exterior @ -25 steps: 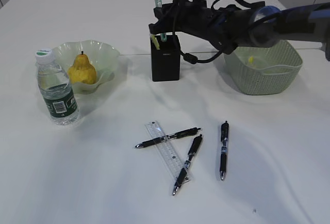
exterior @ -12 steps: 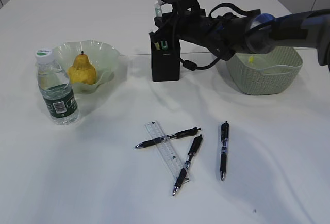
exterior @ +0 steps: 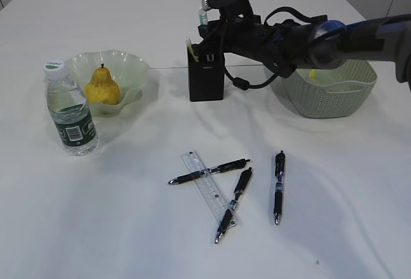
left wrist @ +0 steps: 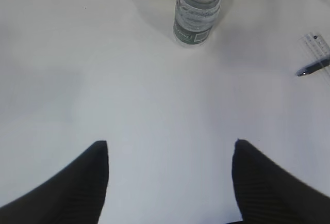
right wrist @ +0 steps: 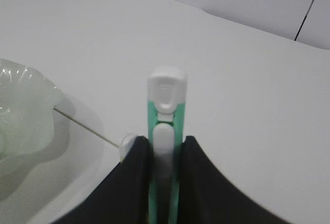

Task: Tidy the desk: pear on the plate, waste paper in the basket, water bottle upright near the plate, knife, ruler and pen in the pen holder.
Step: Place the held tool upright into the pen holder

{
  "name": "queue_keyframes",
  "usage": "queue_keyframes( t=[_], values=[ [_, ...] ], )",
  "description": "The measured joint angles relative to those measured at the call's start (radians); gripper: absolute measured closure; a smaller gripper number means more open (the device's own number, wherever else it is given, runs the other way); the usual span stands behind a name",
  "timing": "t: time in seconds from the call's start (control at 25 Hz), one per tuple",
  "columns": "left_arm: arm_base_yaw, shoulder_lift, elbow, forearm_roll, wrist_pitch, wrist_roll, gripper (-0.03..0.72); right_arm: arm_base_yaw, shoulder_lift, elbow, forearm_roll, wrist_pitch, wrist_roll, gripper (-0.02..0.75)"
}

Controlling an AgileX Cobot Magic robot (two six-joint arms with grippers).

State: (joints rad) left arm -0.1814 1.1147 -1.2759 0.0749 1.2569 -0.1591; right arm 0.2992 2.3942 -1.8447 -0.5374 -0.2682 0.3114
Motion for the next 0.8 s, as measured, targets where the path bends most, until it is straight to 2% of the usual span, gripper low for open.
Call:
queue_keyframes(
  t=[0.8],
  values=[
    [0.000,0.000,0.000,-0.008,0.000,-0.002,0.161,-0.001,0.022,0.000,0.000,-0.024,-0.006,0.598]
  ],
)
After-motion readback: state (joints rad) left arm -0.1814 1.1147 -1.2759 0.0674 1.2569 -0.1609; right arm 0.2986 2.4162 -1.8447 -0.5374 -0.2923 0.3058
